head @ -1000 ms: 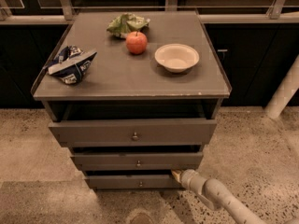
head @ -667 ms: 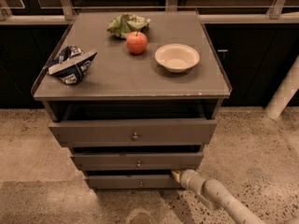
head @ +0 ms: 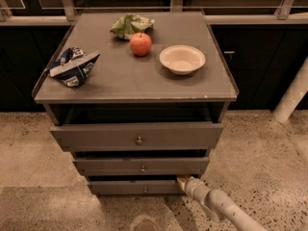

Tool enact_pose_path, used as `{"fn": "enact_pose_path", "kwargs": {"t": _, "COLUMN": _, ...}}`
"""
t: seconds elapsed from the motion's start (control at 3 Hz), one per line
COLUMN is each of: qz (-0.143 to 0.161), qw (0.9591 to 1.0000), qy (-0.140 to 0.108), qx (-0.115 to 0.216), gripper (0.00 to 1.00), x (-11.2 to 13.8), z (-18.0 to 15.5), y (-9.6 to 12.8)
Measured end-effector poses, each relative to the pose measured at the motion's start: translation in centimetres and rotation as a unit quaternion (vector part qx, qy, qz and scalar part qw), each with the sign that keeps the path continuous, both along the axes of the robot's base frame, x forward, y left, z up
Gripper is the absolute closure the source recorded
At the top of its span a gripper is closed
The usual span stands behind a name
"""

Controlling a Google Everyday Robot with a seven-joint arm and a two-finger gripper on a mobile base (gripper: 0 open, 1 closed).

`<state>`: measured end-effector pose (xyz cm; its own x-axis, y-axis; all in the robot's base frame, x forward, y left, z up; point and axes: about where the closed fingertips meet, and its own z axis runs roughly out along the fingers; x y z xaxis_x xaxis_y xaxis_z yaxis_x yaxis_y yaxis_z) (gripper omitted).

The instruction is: Open bottom drawer

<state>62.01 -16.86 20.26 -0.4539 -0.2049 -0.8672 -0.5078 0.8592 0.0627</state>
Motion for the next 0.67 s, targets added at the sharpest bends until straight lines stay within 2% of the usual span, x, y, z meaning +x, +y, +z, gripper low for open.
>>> {"fn": "enact_pose_path", "kwargs": {"t": 0.33, "qz": -0.019, "qw": 0.9998, "qy": 0.009, "qx": 0.003, "gripper": 1.0, "x": -0.82, "z": -0.52, "y": -0.68}}
{"fn": "enact_pose_path", "kwargs": {"t": 0.67, "qz": -0.018, "qw": 0.9998, "qy": 0.009, "qx": 0.003, "gripper": 1.0, "x": -0.82, "z": -0.51, "y": -0.62}}
